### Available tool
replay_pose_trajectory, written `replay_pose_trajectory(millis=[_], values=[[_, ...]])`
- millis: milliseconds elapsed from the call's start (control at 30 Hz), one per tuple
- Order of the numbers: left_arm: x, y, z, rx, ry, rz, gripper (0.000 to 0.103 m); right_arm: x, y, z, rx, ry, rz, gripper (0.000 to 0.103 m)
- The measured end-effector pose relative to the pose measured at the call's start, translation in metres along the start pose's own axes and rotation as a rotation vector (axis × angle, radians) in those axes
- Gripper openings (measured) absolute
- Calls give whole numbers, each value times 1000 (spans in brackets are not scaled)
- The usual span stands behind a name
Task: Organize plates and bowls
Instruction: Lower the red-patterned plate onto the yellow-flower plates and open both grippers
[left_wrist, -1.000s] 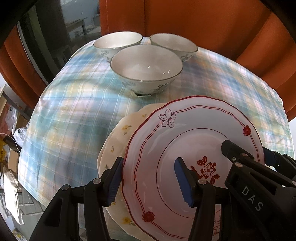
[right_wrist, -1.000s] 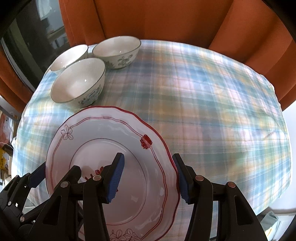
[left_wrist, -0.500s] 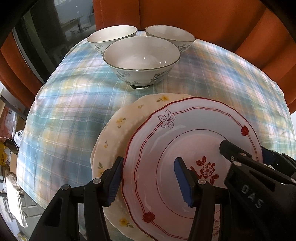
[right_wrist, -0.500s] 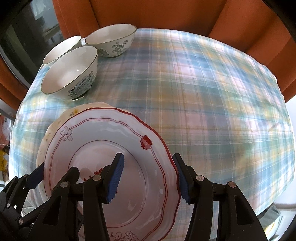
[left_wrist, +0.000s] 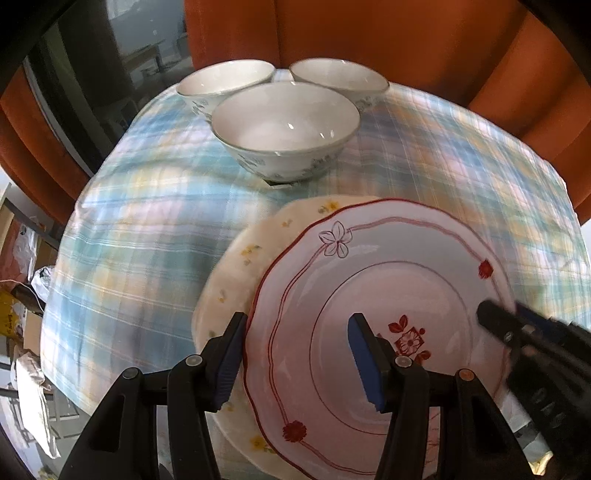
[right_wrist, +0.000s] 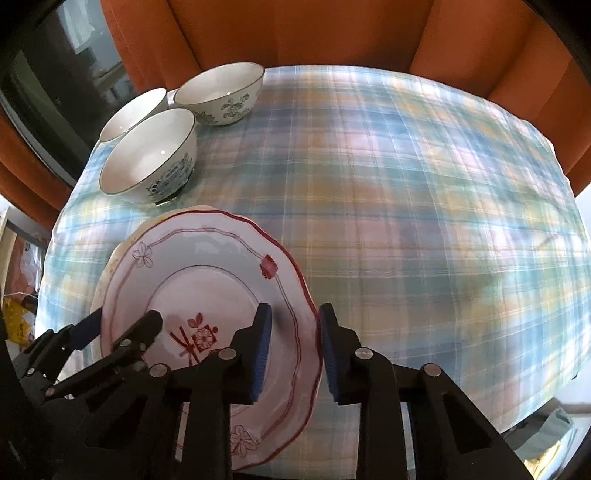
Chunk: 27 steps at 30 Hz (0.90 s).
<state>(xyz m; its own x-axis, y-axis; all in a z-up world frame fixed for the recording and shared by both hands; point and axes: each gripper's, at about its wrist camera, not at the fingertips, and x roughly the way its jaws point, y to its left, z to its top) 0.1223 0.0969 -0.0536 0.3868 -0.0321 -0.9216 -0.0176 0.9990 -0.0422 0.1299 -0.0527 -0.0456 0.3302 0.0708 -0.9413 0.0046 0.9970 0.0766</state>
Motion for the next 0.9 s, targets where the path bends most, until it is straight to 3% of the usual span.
replay_pose_trajectory(millis=[367, 667, 833, 900], values=[[4, 14, -2, -1, -17, 75, 56, 13, 24, 0, -25, 22, 16, 29], [6, 13, 1, 28, -22, 16, 69, 14, 29, 0, -24, 10, -46, 31], [4, 17, 5, 29, -24, 0, 70, 8, 29, 2, -9, -5, -51, 46], [3, 21, 10, 22, -19, 2, 77, 6, 26, 6, 19, -1, -43, 53]])
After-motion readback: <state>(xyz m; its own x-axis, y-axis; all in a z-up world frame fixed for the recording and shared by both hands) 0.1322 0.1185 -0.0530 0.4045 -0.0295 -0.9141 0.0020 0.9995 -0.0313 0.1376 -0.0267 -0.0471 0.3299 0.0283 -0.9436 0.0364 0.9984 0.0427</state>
